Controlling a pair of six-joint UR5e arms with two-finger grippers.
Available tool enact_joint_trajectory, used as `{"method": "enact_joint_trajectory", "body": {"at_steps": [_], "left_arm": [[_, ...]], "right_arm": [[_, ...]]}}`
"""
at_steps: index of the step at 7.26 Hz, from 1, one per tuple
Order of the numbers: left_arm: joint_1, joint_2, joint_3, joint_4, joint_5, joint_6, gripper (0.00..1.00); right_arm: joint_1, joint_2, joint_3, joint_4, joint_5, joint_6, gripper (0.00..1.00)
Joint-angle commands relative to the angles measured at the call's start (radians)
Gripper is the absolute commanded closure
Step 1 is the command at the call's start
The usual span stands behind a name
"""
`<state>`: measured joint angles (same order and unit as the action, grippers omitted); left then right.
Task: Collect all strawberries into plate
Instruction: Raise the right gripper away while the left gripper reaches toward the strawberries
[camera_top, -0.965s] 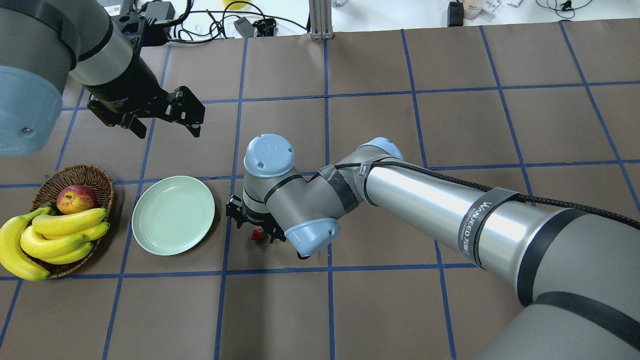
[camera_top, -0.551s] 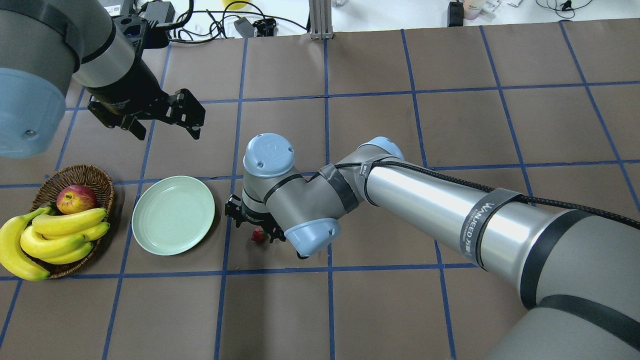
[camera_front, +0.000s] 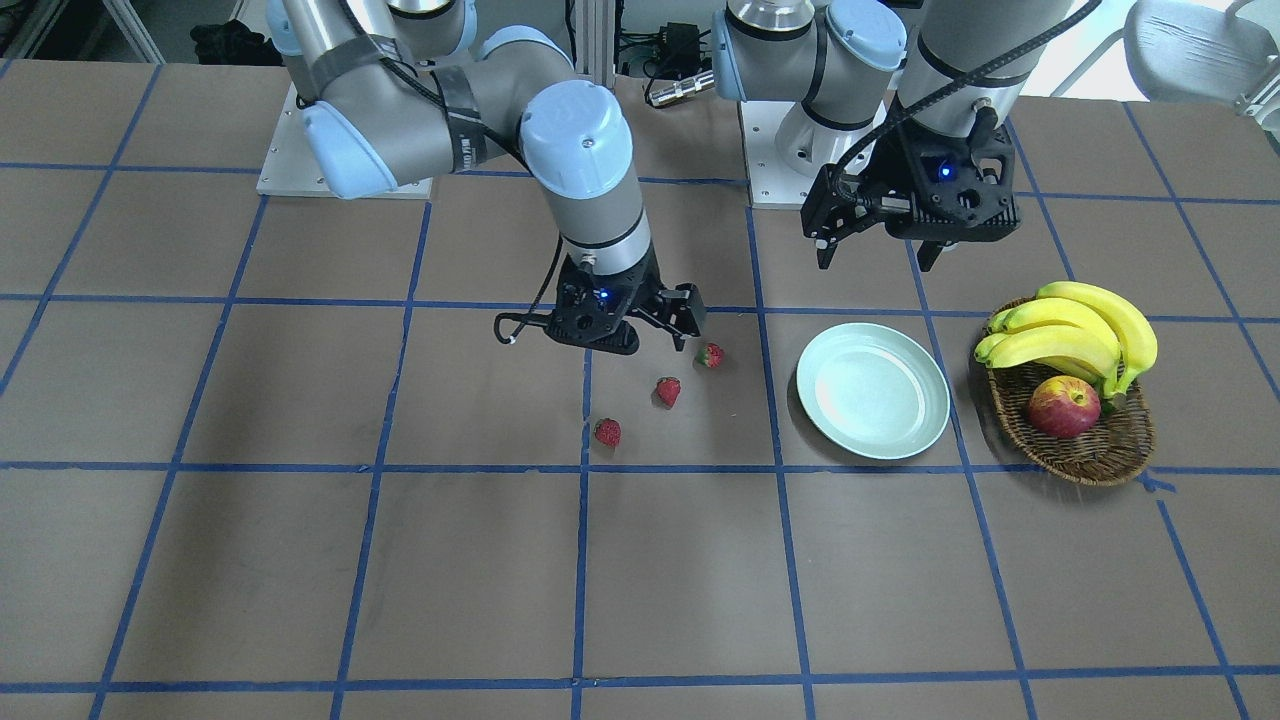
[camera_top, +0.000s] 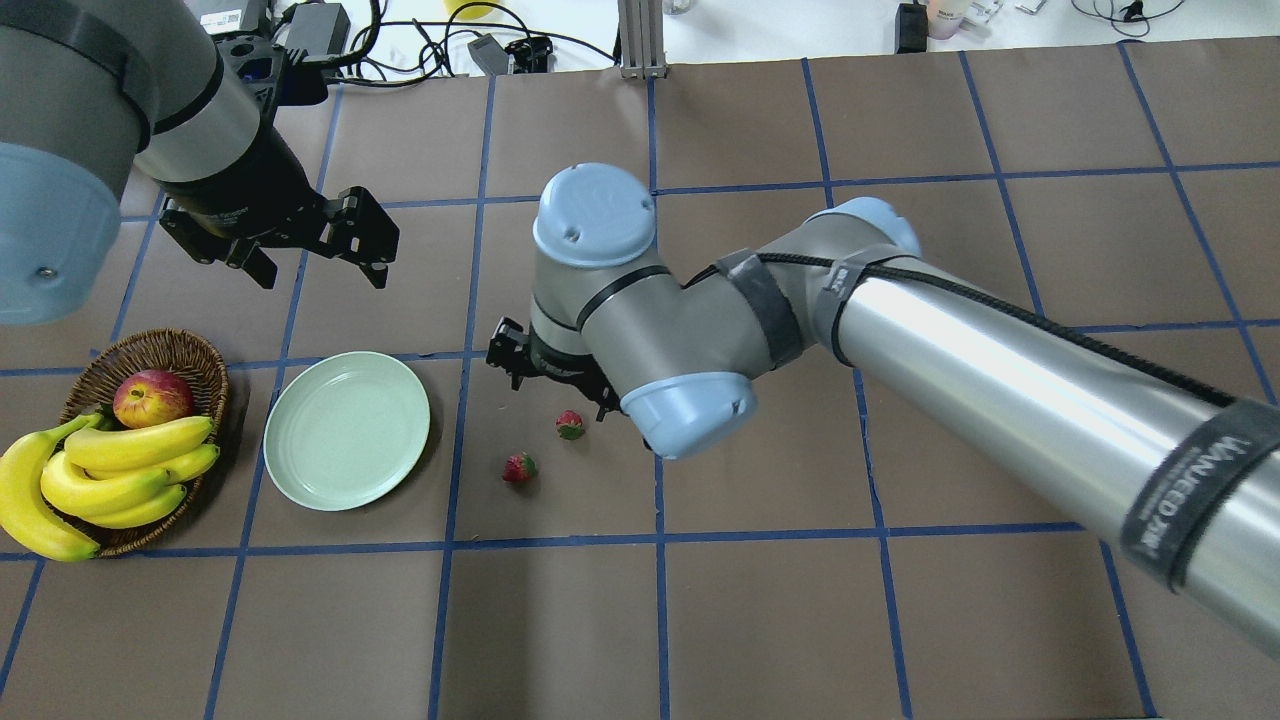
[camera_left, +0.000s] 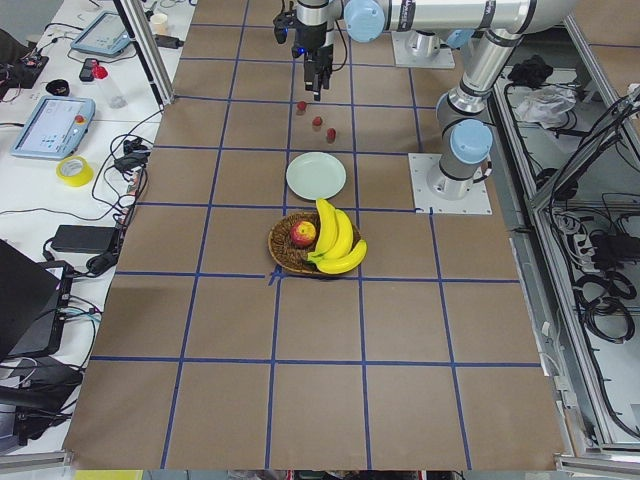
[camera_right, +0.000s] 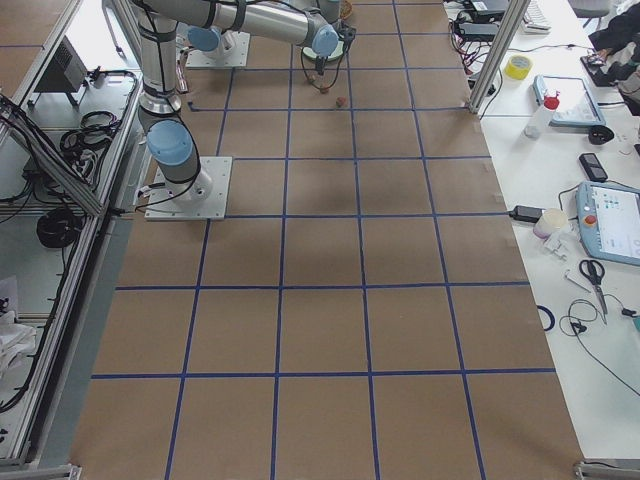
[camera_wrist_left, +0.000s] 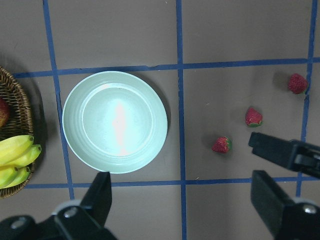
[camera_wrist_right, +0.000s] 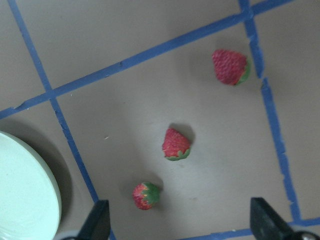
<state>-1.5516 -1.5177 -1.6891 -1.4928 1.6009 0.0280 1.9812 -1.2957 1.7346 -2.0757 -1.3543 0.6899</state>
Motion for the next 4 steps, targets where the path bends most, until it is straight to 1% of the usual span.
{"method": "enact_joint_trajectory", "body": {"at_steps": [1,2,3,4], "left_arm": [[-0.013,-0.035,-0.084,0.02,0.001,-0.087,0.0],[-0.016,-0.062,-0.148,0.163,-0.005,-0.094,0.0],[-0.042,-0.084,-0.212,0.237,-0.006,-0.099,0.0],[-0.088,-0.099,-0.254,0.302,-0.007,-0.1,0.0]], "right_arm": [[-0.134,-0.104,-0.023,0.199,-0.047,-0.285,0.0],[-0.171,-0.161,-0.035,0.314,-0.119,-0.453,0.0],[-0.205,-0.213,-0.064,0.362,-0.14,-0.47,0.0],[-0.214,-0.24,-0.126,0.388,-0.157,-0.478,0.0]]}}
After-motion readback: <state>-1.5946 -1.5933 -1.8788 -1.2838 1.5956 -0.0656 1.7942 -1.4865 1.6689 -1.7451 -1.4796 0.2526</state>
